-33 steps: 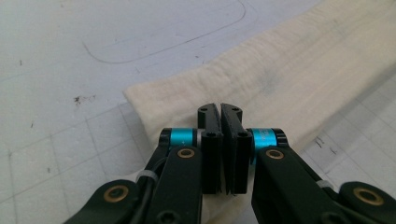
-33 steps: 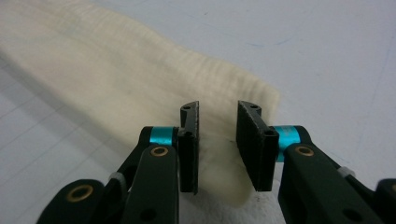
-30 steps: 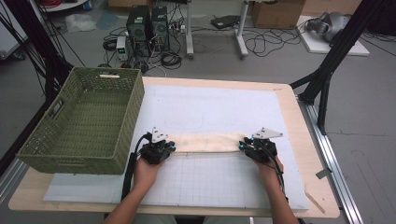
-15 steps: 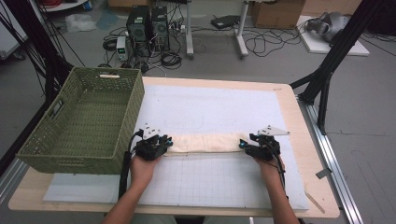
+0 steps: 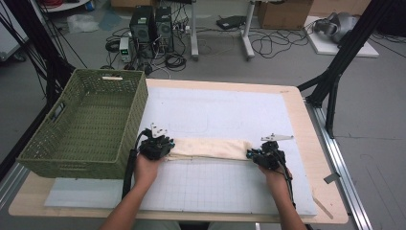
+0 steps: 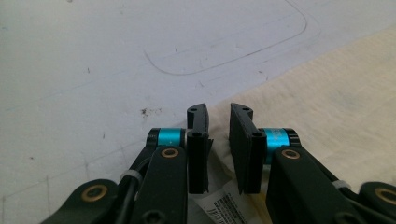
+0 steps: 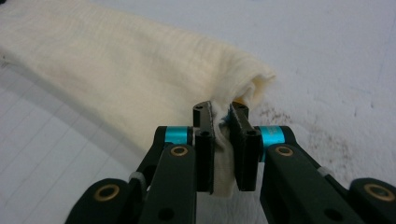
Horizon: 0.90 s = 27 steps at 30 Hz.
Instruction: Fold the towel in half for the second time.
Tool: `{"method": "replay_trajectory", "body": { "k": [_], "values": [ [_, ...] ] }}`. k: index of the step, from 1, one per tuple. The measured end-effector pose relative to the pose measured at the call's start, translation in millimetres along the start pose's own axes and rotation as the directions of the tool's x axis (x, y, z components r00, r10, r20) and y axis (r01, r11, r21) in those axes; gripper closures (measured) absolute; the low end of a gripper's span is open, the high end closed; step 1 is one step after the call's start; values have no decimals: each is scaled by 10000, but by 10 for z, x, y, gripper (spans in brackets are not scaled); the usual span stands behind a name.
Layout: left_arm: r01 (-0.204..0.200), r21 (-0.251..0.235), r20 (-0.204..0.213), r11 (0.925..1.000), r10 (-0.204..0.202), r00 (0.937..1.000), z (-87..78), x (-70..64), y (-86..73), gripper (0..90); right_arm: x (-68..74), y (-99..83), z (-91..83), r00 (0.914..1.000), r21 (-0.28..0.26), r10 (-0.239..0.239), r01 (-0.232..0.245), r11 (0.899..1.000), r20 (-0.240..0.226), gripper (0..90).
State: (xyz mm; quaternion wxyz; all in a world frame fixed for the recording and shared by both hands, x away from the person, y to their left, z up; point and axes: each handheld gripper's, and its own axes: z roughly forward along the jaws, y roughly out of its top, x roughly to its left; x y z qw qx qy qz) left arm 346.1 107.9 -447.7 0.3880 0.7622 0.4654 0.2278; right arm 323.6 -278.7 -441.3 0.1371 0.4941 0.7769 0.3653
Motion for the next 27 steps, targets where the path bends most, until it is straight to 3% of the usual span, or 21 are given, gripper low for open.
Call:
{"method": "replay_trajectory", "body": {
  "k": [2, 4, 7, 9, 10, 12, 14, 17, 21, 25, 27],
  "values": [
    [-11, 7, 22, 10000, 11, 10000, -3, 2, -2, 768, 14, -4, -51, 9980, -132, -254, 262, 9996, 575, 652],
    [67, -15, 25, 10000, -67, 10000, -7, 0, -9, 769, 11, 23, -111, 9915, -739, -853, 928, 9929, 983, 581],
    [-11, -21, 19, 10000, 11, 10000, -9, -4, -10, 769, 25, 94, -184, 9838, -1910, -1304, 1524, 9697, 1232, 609],
    [40, -28, 21, 10000, -40, 10000, -7, -3, -13, 770, 38, 137, -146, 9833, -2157, -1631, 1771, 9603, 810, 666],
    [90, -68, 16, 9999, -90, 10000, -4, -6, -14, 769, 31, 146, -93, 9843, -2066, -1712, 1764, 9624, 428, 685],
    [22, -43, 42, 10000, -22, 10000, -7, -2, -15, 770, 14, 144, 43, 9818, -1494, -1889, 1900, 9703, 218, 717],
    [-19, -21, 101, 10000, 20, 9999, -9, 7, -17, 769, -34, 129, 167, 9790, -836, -1994, 2023, 9758, 415, 737],
    [-101, -57, 130, 9999, 102, 9999, -11, 5, -24, 769, -115, 114, 187, 9802, -915, -1750, 1834, 9788, 925, 740],
    [53, -236, 144, 9997, -50, 9999, -14, 17, -46, 762, -169, 94, 139, 9874, -1078, -1350, 1436, 9837, 829, 696],
    [173, -242, 150, 9996, -170, 9997, -42, 43, -39, 723, -181, 103, -52, 9862, -1815, -1420, 1555, 9710, 852, 650],
    [345, -487, 206, 9982, -335, 9992, -89, 68, -26, 677, -215, 98, -176, 9870, -2156, -1339, 1503, 9648, 887, 602]
  ]
}}
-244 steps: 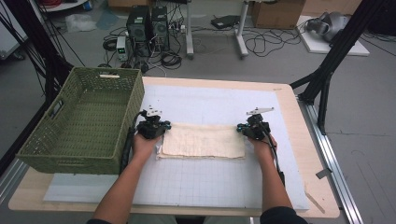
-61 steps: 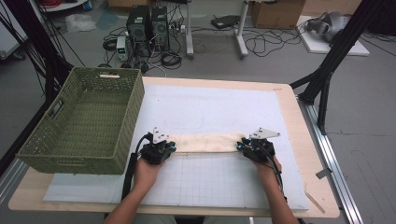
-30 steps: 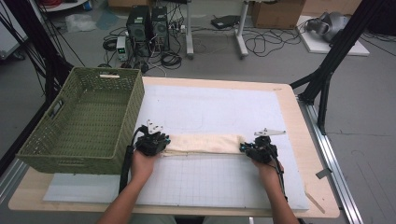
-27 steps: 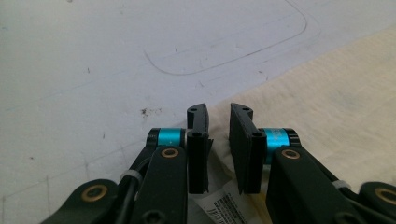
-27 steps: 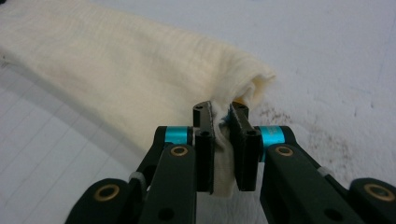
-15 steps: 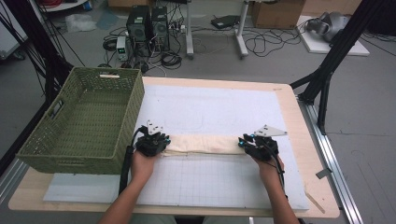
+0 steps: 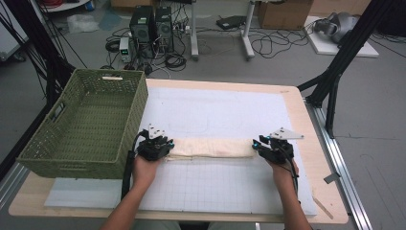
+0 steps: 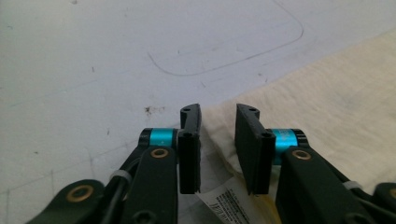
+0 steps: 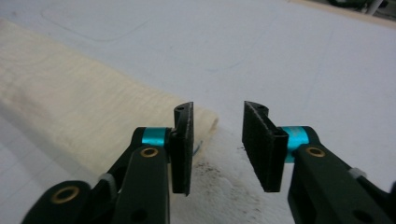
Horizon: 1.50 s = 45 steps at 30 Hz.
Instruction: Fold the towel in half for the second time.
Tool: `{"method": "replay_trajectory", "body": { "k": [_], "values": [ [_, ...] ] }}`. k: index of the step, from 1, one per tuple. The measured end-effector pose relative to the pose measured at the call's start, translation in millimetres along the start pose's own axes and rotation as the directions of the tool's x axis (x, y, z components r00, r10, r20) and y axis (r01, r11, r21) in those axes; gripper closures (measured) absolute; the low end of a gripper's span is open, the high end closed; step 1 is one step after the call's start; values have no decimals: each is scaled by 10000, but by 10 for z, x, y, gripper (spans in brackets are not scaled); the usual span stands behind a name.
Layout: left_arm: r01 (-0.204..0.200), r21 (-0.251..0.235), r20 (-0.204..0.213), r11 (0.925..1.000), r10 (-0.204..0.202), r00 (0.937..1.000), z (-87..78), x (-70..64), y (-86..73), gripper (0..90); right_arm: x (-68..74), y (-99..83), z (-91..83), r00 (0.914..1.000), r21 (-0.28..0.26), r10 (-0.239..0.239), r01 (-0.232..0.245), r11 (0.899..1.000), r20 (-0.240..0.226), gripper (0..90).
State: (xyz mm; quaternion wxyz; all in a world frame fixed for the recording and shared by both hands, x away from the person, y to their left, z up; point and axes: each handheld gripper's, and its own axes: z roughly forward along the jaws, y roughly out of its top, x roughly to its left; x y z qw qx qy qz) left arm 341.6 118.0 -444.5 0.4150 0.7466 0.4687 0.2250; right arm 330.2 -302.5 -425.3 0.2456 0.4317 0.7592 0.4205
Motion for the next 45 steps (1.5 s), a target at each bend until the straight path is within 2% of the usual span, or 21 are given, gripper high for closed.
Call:
{"method": "replay_trajectory", "body": {
  "k": [1, 5, 8, 9, 12, 15, 18, 23, 26, 29, 35, 42, 45],
  "values": [
    [135, -247, 151, 9996, -132, 9998, -27, 8, 12, 651, -26, 4, -60, 10000, -172, 13, -12, 9999, 9, 579],
    [176, -1106, 772, 9937, -91, 9970, -150, 42, 75, 517, -77, -9, -252, 9997, -581, 242, -238, 9980, 51, 421],
    [613, -1702, 1440, 9835, -367, 9889, -232, 79, 116, 425, -75, -53, -338, 9997, -513, 57, -45, 9987, 238, 318],
    [733, -1787, 1583, 9812, -448, 9864, -257, 82, 129, 397, -81, -67, -362, 9997, -477, 33, -21, 9989, 243, 291],
    [727, -1871, 1841, 9796, -377, 9822, -314, 70, 166, 296, -87, -88, -435, 9994, -480, -4, 21, 9988, 354, 232],
    [726, -1947, 1857, 9782, -360, 9820, -368, 55, 195, 193, -92, -80, -516, 9989, -580, -78, 105, 9983, 460, 207],
    [797, -1872, 1971, 9791, -421, 9795, -418, 53, 209, 193, -97, -57, -581, 9985, -718, -115, 154, 9973, 539, 168],
    [722, -1933, 2103, 9785, -305, 9772, -488, 36, 199, 193, -74, -31, -551, 9977, -490, -361, 389, 9980, 572, 122],
    [656, -1953, 2080, 9786, -240, 9778, -506, 33, 193, 193, -50, -17, -508, 9984, -435, -388, 406, 9982, 415, 120],
    [663, -2123, 2107, 9750, -206, 9773, -529, 29, 186, 194, -42, -11, -502, 9984, -471, -461, 475, 9978, 318, 120],
    [581, -2184, 2152, 9741, -101, 9765, -541, 39, 165, 205, -50, -16, -530, 9987, -540, -367, 385, 9978, 342, 120],
    [540, -2034, 2092, 9776, -104, 9778, -520, 40, 125, 212, -42, -21, -505, 9987, -453, -402, 416, 9981, 308, 120],
    [623, -1893, 1984, 9799, -240, 9798, -497, 55, 116, 214, -42, -30, -479, 9988, -380, -400, 410, 9984, 271, 120]
  ]
}}
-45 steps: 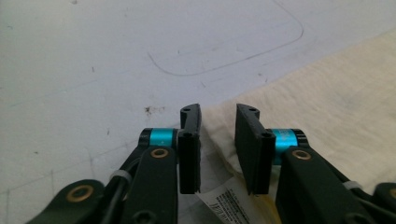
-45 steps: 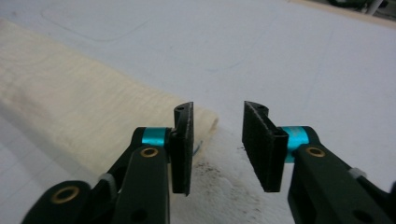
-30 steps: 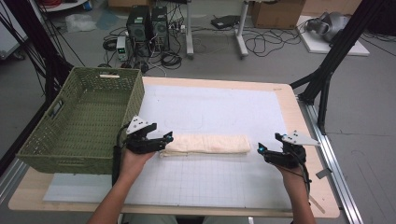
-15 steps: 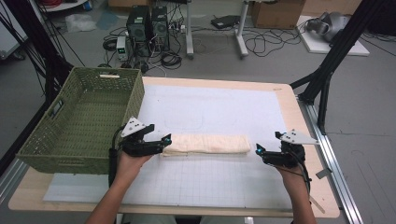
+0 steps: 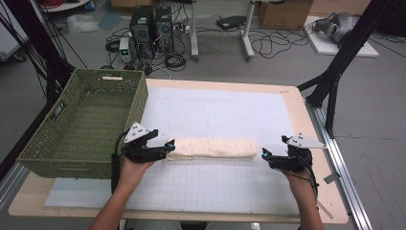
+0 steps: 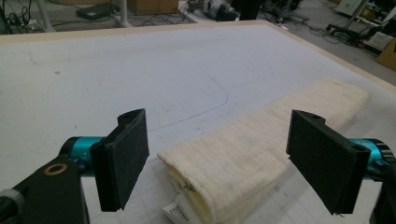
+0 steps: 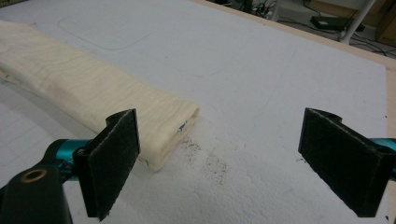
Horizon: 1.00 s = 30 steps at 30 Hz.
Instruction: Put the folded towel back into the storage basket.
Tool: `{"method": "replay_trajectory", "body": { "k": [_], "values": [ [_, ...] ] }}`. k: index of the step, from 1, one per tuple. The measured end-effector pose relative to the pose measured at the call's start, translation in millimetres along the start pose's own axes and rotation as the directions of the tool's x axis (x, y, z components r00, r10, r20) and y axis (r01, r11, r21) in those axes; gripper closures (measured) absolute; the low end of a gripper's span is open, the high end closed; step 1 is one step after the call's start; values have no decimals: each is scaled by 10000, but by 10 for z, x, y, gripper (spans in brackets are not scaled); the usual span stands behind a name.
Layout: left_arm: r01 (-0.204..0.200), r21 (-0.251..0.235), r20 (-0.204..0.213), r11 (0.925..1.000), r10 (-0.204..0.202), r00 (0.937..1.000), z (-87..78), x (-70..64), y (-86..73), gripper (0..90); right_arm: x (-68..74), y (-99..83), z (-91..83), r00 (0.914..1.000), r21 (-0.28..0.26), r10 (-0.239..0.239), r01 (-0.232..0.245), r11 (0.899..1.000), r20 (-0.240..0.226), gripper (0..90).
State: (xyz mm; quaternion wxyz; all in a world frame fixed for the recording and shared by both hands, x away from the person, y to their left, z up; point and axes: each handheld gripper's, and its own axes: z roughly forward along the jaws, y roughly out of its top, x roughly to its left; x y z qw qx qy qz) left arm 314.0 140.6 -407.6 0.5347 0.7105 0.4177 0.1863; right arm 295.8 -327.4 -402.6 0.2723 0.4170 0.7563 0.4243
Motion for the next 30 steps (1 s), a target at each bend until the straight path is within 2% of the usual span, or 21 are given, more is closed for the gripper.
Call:
{"method": "replay_trajectory", "body": {
  "k": [5, 12, 18, 22, 25, 30],
  "values": [
    [-18, 192, -55, 9998, 19, 10000, 25, 6, -9, 223, -1, -3, 13, 10000, 56, -2, 2, 10000, -26, 120],
    [176, 564, -236, 9983, -163, 9996, 99, 28, -34, 233, 0, -15, 22, 9999, 5, 88, -88, 10000, -126, 120],
    [295, 1036, -715, 9942, -221, 9972, 184, 17, -66, 244, 20, -12, 55, 9997, 97, -37, 39, 9999, -226, 120],
    [599, 1236, -944, 9905, -484, 9944, 238, 54, -84, 288, 29, -30, 78, 9995, 210, -84, 91, 9997, -313, 120],
    [770, 1632, -1129, 9836, -590, 9919, 289, 66, -108, 319, 23, -39, 82, 9994, 219, -87, 95, 9997, -331, 120],
    [852, 2334, -960, 9686, -642, 9933, 381, 36, -156, 356, 16, -42, 82, 9994, 193, 0, 7, 9998, -355, 120]
  ]
}}
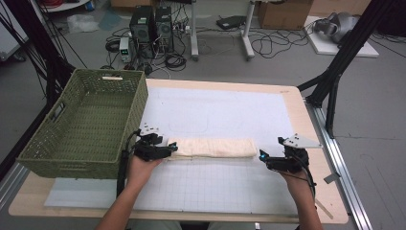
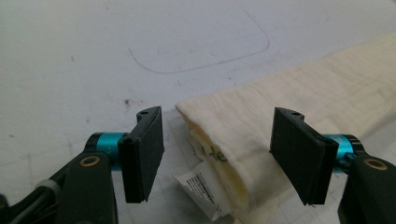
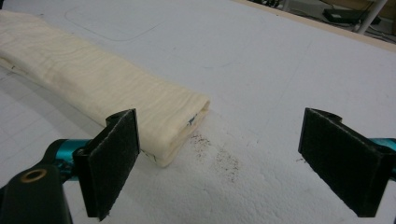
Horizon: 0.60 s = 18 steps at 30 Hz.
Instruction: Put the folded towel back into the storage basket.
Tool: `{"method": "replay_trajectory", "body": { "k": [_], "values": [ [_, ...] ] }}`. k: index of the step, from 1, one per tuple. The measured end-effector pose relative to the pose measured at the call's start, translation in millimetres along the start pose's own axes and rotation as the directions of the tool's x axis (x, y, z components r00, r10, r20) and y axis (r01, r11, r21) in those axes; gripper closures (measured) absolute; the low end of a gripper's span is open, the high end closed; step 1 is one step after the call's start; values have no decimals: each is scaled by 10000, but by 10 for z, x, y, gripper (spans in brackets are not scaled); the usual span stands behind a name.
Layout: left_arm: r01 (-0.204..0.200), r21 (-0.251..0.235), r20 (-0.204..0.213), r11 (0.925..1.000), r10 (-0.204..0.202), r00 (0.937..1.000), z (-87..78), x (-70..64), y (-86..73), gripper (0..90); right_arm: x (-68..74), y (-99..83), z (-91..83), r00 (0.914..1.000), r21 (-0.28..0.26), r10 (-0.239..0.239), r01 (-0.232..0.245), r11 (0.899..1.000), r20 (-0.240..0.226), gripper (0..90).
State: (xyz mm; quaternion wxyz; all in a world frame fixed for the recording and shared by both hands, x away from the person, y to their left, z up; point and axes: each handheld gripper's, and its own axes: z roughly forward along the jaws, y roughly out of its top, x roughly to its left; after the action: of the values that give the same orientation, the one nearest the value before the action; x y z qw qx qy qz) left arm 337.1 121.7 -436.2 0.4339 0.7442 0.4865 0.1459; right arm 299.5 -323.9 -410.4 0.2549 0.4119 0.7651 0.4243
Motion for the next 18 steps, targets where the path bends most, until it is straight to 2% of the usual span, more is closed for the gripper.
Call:
{"method": "replay_trajectory", "body": {
  "k": [5, 8, 9, 11, 13, 14, 18],
  "values": [
    [-139, 524, 189, 9985, 130, 9997, 67, -55, -27, 384, 11, -1, 19, 10000, 55, -70, 70, 10000, -32, 120],
    [-450, 955, 132, 9944, 439, 9989, 97, -87, -49, 405, 15, -2, 24, 9999, 75, -90, 90, 9999, -61, 120],
    [-609, 875, 31, 9943, 608, 9981, 97, -99, -62, 413, 16, -3, 24, 9999, 76, -90, 91, 9999, -61, 120],
    [-609, 518, -149, 9968, 617, 9980, 93, -118, -114, 428, 16, -3, 24, 9999, 86, -110, 110, 9999, -80, 120],
    [-992, 234, -389, 9948, 1001, 9942, 88, -145, -168, 452, 20, -3, 27, 9999, 118, -103, 104, 9999, -70, 120],
    [-1046, 179, -496, 9944, 1054, 9932, 84, -159, -177, 460, 23, -5, 29, 9999, 127, -112, 113, 9999, -64, 120],
    [-960, 111, -570, 9953, 965, 9937, 75, -160, -184, 561, 38, -14, 57, 9998, 254, -153, 155, 9996, -95, 120]
  ]
}}
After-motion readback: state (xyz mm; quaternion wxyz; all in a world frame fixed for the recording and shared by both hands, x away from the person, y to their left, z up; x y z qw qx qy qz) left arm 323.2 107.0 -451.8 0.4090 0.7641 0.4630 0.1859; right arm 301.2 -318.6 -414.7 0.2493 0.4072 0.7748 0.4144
